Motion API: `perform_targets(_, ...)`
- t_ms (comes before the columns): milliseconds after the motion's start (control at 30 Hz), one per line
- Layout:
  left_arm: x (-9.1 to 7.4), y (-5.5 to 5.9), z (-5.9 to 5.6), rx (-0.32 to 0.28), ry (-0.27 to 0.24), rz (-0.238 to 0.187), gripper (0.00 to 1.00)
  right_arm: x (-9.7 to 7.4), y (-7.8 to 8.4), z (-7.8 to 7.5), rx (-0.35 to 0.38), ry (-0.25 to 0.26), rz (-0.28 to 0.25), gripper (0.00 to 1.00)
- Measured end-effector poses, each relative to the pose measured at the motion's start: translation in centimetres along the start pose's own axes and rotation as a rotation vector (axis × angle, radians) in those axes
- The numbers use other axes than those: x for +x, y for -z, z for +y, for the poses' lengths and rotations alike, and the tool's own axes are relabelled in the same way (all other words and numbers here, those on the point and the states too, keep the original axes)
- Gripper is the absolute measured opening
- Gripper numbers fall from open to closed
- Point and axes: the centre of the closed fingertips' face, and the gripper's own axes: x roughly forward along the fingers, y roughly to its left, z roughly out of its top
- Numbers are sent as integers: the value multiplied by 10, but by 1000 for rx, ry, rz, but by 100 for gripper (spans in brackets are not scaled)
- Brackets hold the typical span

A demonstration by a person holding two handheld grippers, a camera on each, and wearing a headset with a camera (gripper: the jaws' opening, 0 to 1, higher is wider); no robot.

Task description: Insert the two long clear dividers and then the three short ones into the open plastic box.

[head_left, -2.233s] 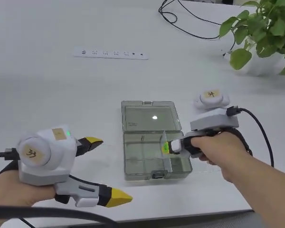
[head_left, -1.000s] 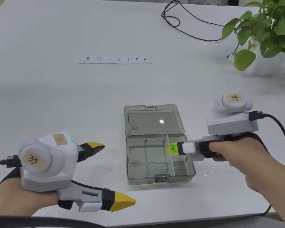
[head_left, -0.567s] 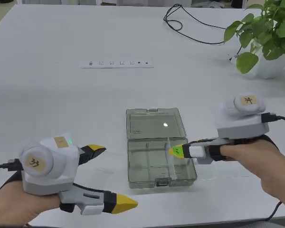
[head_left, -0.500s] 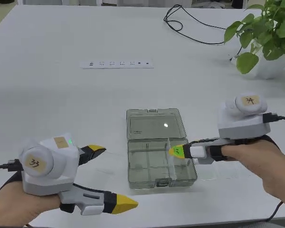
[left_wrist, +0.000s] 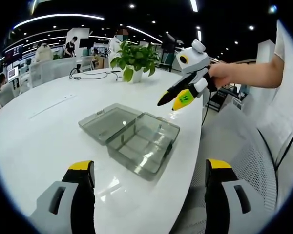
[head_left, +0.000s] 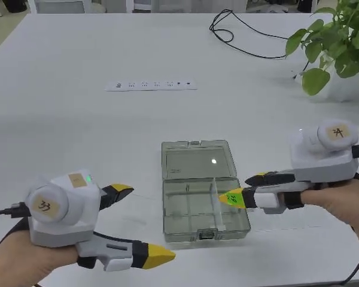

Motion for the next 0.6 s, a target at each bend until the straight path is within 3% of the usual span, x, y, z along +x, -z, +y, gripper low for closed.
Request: perform_targets(600,0,-2,5,-25,-37,11,94,-16,18,4,-173,-92,3,77)
